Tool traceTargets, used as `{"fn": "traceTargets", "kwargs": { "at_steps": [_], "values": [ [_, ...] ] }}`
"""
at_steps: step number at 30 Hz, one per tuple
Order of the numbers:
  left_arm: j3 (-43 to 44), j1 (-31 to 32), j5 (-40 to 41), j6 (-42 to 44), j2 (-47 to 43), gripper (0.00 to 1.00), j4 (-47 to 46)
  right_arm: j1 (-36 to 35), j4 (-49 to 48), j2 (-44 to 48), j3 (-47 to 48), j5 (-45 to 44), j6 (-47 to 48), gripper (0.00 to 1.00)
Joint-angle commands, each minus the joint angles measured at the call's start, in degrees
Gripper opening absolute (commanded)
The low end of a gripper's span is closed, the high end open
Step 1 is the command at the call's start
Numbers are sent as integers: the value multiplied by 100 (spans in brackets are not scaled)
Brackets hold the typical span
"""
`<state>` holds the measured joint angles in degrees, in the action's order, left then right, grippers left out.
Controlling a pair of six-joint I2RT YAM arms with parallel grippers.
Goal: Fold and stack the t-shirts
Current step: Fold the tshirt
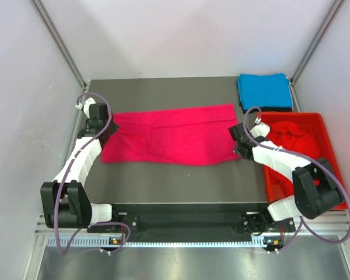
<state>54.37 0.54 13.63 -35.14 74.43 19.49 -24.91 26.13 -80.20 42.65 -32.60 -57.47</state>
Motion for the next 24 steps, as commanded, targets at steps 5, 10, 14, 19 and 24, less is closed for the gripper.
{"fn": "traceTargets", "kwargs": {
  "at_steps": [5, 10, 14, 19, 24],
  "values": [
    [451, -291, 35, 7, 335, 0, -559, 372, -433, -619, 937, 148, 1027, 0],
    [513, -484, -97, -55, 458, 0, -849, 627, -521, -997, 1376, 333, 1449, 0],
    [566, -642, -343, -151, 589, 0, -1104, 741, -635, -1164, 1667, 491, 1826, 0],
    [610, -739, -571, -204, 792, 0, -1402, 812, -583, -1524, 2167, 562, 2126, 0],
    [575, -844, -984, -257, 1046, 0, -1843, 926, -609, -1866, 2458, 597, 2328, 0]
  ]
}}
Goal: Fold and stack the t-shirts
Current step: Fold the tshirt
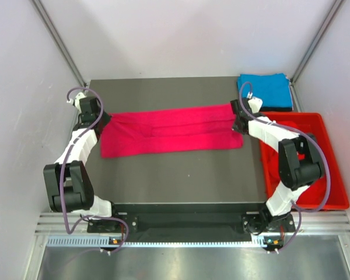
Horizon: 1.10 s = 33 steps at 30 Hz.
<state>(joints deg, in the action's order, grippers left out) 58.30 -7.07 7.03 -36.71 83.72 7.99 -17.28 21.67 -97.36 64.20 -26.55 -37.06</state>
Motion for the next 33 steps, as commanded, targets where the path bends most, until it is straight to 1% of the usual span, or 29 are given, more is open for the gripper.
{"fn": "traceTargets", "kwargs": {
  "at_steps": [1, 8, 14, 21, 22, 29, 33],
  "values": [
    [181, -93, -368, -126, 153, 0, -728, 189, -172, -195, 399, -9, 313, 0],
    [181, -128, -351, -170, 250, 0, -1133, 295, -242, -380, 716, 88, 401, 0],
    [243, -189, -500, -214, 504, 0, -1440, 357, -251, -696, 1068, 176, 471, 0],
    [357, -242, -676, -240, 1084, 0, -1704, 409, -269, -1196, 1402, 255, 568, 0],
    [375, -260, -850, -249, 1146, 0, -1730, 427, -277, -1241, 1454, 255, 568, 0],
    [401, -321, -808, -214, 1445, 0, -1818, 488, -427, -1408, 1463, 229, 630, 0],
    [454, -330, -913, -205, 1577, 0, -1915, 515, -427, -1505, 1551, 220, 638, 0]
  ]
}}
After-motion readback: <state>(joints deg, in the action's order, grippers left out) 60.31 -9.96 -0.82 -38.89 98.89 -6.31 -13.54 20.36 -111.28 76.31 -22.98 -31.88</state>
